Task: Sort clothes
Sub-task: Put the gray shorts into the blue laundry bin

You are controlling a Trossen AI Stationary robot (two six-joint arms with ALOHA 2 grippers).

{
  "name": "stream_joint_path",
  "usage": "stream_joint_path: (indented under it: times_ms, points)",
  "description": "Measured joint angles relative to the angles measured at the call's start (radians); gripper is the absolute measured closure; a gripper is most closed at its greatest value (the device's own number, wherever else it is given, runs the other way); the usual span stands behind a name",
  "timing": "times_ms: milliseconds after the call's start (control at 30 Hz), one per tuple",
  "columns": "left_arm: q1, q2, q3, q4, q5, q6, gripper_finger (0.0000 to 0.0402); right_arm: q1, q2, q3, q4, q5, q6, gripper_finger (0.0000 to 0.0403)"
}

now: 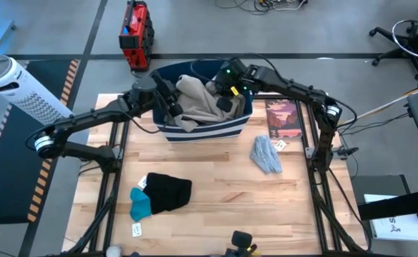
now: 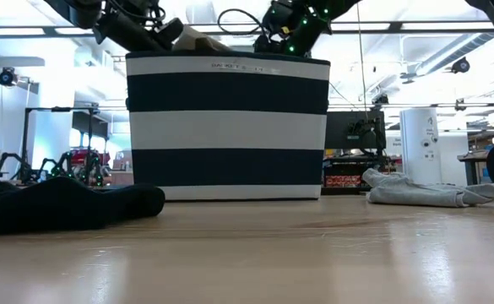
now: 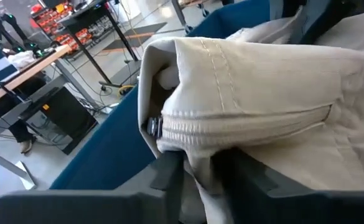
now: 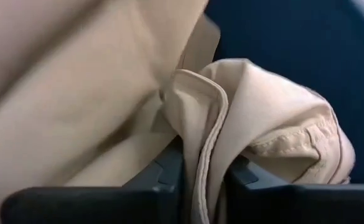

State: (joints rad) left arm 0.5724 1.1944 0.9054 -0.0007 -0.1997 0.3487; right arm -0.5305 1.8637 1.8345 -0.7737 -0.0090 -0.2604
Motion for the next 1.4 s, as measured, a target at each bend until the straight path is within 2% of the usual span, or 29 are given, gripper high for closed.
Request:
stream_joint_path:
  times_ms: [233,400,567,667,767,900,1033,1133,1267,1400]
  points:
    - [0.000,-0.034,0.000,-0.009,0.000,-0.036,0.0213,0.009,0.000,0.120,-0.035,-0.002,0.033,0.0280]
    - [0.000,-0.089,0.000,-0.008,0.000,-0.038,0.0158,0.017,0.000,0.213,-0.071,-0.002,0.033,0.0220]
    - [0.000,-0.154,0.000,-0.012,0.000,-0.039,0.0132,0.025,-0.001,0.304,-0.092,-0.001,0.031,0.0175]
    - [0.000,-0.192,0.000,-0.020,0.000,-0.040,0.0128,0.030,-0.001,0.343,-0.091,-0.005,0.028,0.0156]
    - [0.000,-0.221,0.000,-0.023,0.000,-0.040,0.0132,0.031,-0.003,0.361,-0.080,-0.054,0.027,0.0148]
    - [0.000,-0.262,0.000,-0.058,0.000,-0.037,0.0144,0.031,-0.003,0.364,-0.081,-0.147,0.040,0.0154]
    - [0.000,-0.329,0.000,-0.099,0.004,-0.025,0.0157,0.038,0.001,0.363,-0.082,-0.156,0.040,0.0166]
    - [0.000,-0.396,0.000,-0.136,0.094,-0.030,0.0166,0.040,0.001,0.340,-0.079,-0.156,0.036,0.0182]
    - [0.000,-0.485,0.000,-0.211,0.243,-0.069,0.0181,0.038,0.001,0.249,-0.081,-0.156,-0.050,0.0238]
    - [-0.001,-0.560,0.000,-0.263,0.269,-0.113,0.0205,0.013,0.003,0.119,-0.049,-0.203,-0.118,0.0316]
